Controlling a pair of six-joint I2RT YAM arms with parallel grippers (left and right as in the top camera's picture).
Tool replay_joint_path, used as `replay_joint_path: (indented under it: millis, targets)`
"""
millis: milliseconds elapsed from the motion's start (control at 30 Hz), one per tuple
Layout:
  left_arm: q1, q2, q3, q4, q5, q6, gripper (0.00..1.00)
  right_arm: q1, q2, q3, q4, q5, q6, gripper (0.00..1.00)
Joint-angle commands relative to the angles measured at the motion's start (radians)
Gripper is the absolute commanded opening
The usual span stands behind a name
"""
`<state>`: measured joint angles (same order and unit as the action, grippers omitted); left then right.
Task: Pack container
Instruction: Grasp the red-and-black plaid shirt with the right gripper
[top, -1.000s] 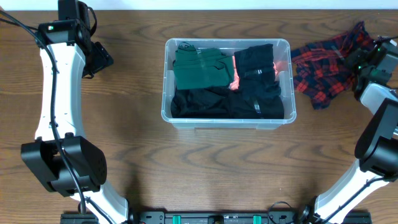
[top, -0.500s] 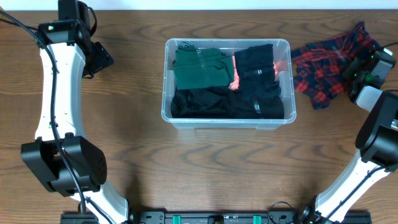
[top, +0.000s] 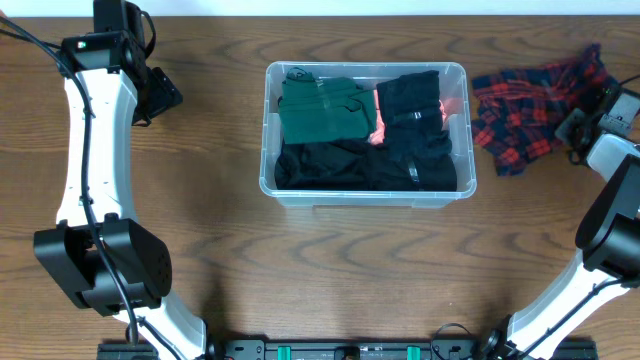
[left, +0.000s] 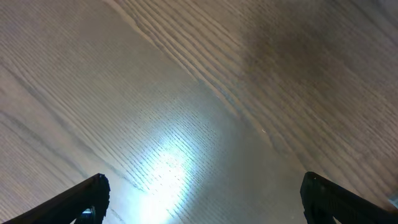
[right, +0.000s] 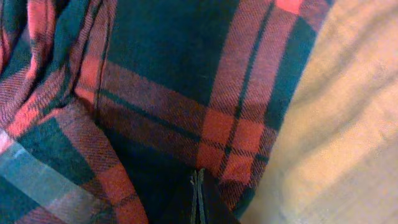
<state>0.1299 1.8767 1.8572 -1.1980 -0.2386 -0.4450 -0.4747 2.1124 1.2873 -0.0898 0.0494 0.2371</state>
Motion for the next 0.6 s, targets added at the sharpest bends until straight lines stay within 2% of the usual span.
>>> replay_joint_path:
  millis: [0,233,333,400,500,567]
  targets:
    - [0.005,0.006,-0.005,-0.003,-0.005,-0.002,0.98,-0.012,-0.040,-0.039,-0.075,0.095,-0.006,0.01]
    - [0.005,0.006,-0.005,-0.003,-0.005,-0.002,0.98,-0.013,-0.272,-0.039,-0.174,0.175,0.001,0.01]
    - [0.005,0.006,-0.005,-0.003,-0.005,-0.002,0.98,-0.015,-0.337,-0.039,-0.196,0.176,0.073,0.04]
    - [0.005,0.006,-0.005,-0.003,-0.005,-0.002,0.98,-0.024,-0.354,-0.039,-0.209,0.175,0.155,0.22]
    - [0.005,0.006,-0.005,-0.003,-0.005,-0.002,0.98,-0.056,-0.352,-0.039,-0.240,0.146,0.281,0.36]
    - [0.005,0.006,-0.005,-0.003,-0.005,-0.002,0.98,-0.092,-0.347,-0.039,-0.255,0.061,0.319,0.51]
